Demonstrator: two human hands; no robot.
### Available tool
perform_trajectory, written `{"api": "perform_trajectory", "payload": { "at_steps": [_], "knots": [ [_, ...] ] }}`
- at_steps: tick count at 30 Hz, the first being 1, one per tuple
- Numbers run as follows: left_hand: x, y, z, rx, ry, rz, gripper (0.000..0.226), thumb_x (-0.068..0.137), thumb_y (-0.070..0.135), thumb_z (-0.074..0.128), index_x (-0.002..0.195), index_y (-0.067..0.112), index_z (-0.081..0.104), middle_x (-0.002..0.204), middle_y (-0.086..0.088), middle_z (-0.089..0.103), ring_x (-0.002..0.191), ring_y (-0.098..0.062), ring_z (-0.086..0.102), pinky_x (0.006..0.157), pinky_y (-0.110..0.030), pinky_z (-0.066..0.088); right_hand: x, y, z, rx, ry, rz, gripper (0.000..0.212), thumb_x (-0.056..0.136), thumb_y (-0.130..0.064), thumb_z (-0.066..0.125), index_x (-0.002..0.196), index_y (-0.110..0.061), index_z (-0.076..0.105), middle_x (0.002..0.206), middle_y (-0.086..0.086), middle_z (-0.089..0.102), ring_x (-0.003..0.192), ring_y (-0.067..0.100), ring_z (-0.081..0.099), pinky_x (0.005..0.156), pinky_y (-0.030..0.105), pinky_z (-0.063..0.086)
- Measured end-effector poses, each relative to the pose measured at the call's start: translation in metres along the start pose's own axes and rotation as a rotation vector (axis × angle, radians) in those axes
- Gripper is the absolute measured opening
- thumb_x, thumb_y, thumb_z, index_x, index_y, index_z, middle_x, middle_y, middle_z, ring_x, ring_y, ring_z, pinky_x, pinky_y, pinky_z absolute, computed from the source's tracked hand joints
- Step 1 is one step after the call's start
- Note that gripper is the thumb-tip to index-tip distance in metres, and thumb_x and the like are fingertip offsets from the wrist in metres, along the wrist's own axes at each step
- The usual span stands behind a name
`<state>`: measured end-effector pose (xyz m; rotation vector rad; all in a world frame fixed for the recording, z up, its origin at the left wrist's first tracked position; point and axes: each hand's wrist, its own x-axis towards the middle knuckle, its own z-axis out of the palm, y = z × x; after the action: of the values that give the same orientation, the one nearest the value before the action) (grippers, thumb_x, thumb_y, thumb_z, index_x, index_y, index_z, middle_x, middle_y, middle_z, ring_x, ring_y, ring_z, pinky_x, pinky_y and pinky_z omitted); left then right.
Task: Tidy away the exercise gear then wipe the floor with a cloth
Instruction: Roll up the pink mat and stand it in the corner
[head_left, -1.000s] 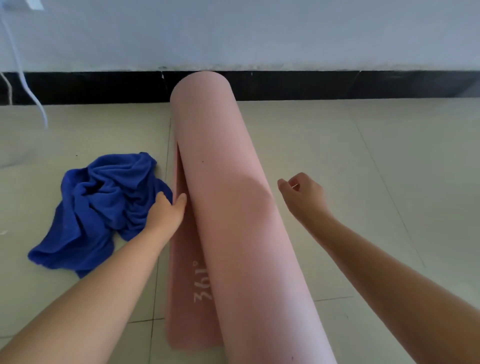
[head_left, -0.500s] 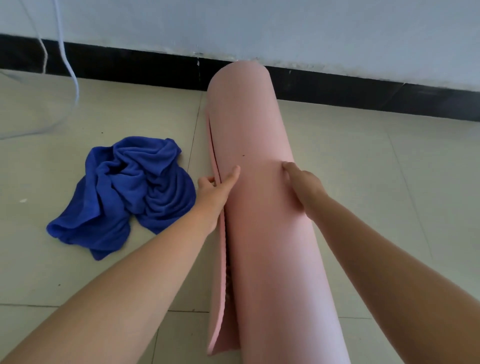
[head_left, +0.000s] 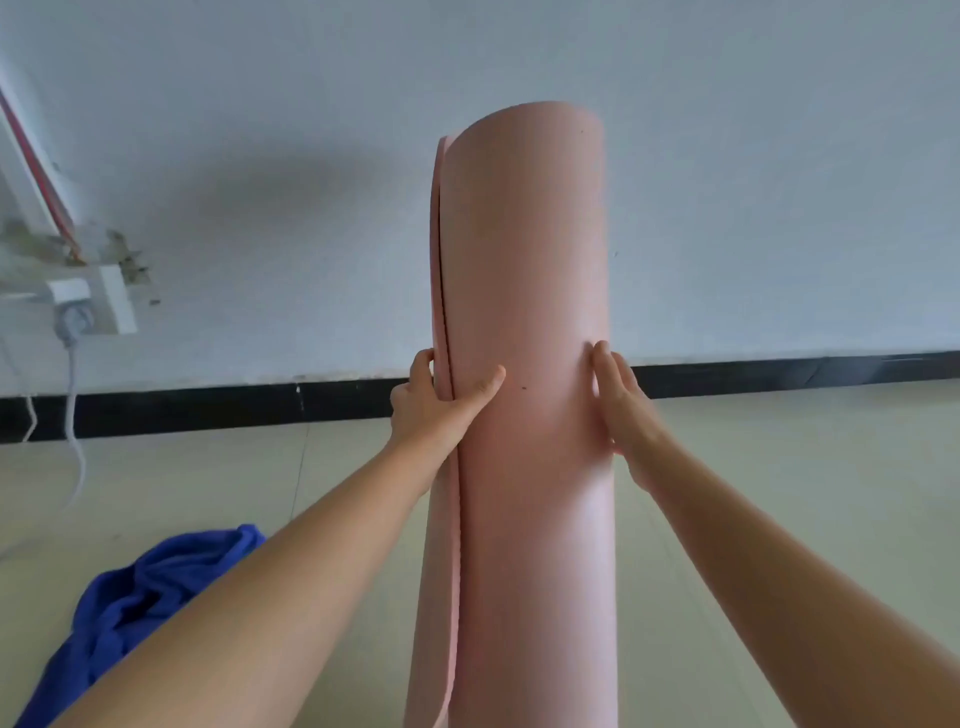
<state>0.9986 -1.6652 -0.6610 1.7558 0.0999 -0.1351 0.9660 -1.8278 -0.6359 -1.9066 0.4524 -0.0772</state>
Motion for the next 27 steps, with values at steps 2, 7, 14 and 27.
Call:
{"api": "perform_trajectory", "payload": {
  "at_steps": [2, 7, 14, 27],
  "knots": [
    [-0.002, 0.035, 0.014, -0.027, -0.033, 0.095, 0.073, 0.077, 0.049, 0.066, 0.138, 0.029, 0.029, 0.14, -0.001, 0.038, 0.122, -0.022, 0.047, 0.102, -0.036, 0.042, -0.002, -0.021, -0.034, 0.041, 0.058, -0.031, 0.063, 0.092, -0.059, 0.028, 0.146, -0.028, 0.023, 0.152, -0.004, 0.031, 0.139, 0.021, 0.032, 0.115, 0.047, 0.028],
    [-0.019, 0.078, 0.038, -0.026, -0.027, 0.241, 0.074, 0.082, 0.039, 0.064, 0.142, 0.03, 0.021, 0.119, 0.004, 0.041, 0.114, -0.021, 0.047, 0.096, -0.033, 0.04, -0.01, -0.047, -0.089, 0.139, 0.153, -0.134, 0.075, 0.093, -0.053, 0.036, 0.124, 0.015, 0.041, 0.129, 0.03, 0.05, 0.119, 0.043, 0.048, 0.108, 0.05, 0.037],
    [-0.027, 0.117, 0.046, 0.021, -0.033, 0.331, 0.069, 0.081, 0.029, 0.068, 0.138, 0.022, 0.029, 0.128, -0.004, 0.035, 0.121, -0.023, 0.044, 0.106, -0.042, 0.041, -0.016, -0.063, -0.11, 0.249, 0.12, -0.211, 0.042, 0.095, -0.036, 0.042, 0.133, -0.019, 0.039, 0.107, -0.003, 0.055, 0.099, 0.016, 0.052, 0.073, 0.024, 0.043],
    [-0.007, 0.196, 0.028, -0.137, -0.018, 0.452, 0.024, 0.099, 0.038, 0.032, 0.109, 0.019, 0.042, 0.107, 0.006, 0.05, 0.105, -0.013, 0.048, 0.076, -0.015, 0.038, -0.012, -0.128, -0.145, 0.29, 0.294, -0.449, 0.037, 0.098, -0.044, 0.023, 0.115, -0.02, 0.045, 0.116, -0.002, 0.052, 0.116, 0.017, 0.048, 0.107, 0.039, 0.037]
  ]
}}
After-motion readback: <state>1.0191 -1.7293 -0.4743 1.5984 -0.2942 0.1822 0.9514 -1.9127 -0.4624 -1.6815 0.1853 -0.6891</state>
